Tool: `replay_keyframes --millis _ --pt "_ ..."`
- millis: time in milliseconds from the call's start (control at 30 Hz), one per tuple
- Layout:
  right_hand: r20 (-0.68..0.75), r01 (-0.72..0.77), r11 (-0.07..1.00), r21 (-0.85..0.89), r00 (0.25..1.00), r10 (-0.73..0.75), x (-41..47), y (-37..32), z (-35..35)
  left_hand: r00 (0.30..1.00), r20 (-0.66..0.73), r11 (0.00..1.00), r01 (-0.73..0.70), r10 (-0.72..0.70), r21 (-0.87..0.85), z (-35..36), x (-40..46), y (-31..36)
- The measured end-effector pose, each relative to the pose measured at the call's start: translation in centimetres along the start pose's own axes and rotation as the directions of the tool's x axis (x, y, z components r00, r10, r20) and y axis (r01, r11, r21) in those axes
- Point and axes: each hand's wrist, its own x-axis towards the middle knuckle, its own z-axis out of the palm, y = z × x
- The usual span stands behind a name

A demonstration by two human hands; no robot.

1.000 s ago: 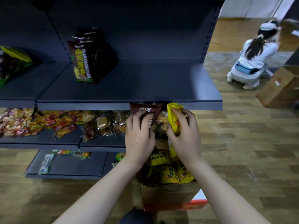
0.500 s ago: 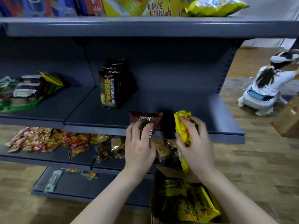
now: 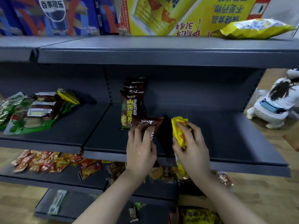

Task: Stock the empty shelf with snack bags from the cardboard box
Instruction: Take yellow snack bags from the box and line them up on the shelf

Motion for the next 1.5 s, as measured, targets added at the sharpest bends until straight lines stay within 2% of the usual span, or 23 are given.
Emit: replay_keyframes --millis 367,767,900,1200,1300,1500 --pt "-0.025 -0.008 0.999 -0.039 1.000 0.007 4.6 -2.6 4.5 0.998 -0.025 0.998 0.056 -0.055 0.018 1.9 4.7 -7.0" --pt "0.005 -0.046 0.997 -0.068 0.999 0.046 6.4 -3.5 7.4 0.993 -0.051 0.994 0.106 -0.105 0.002 4.2 7.2 -9.7" --pt "-0.003 -0.071 0.996 -0.062 0.997 0.071 6.8 -3.5 8.2 0.998 -0.022 0.997 0.065 -0.064 0.035 4.7 7.2 -10.0" --pt "-0.001 -0.088 0.995 -0.042 0.996 0.088 7.3 -3.3 9.1 0.998 0.061 0.961 -0.004 -0.013 0.276 6.4 5.2 -11.6" --pt "-0.004 -0.092 0.995 -0.041 0.996 0.092 7.3 -3.3 9.4 0.999 0.046 0.959 -0.008 -0.005 0.283 6.5 5.4 -11.8" --pt "-0.005 -0.101 0.995 -0.026 0.995 0.101 7.5 -3.4 9.8 0.995 -0.030 0.981 -0.084 0.090 0.175 6.0 6.2 -12.4"
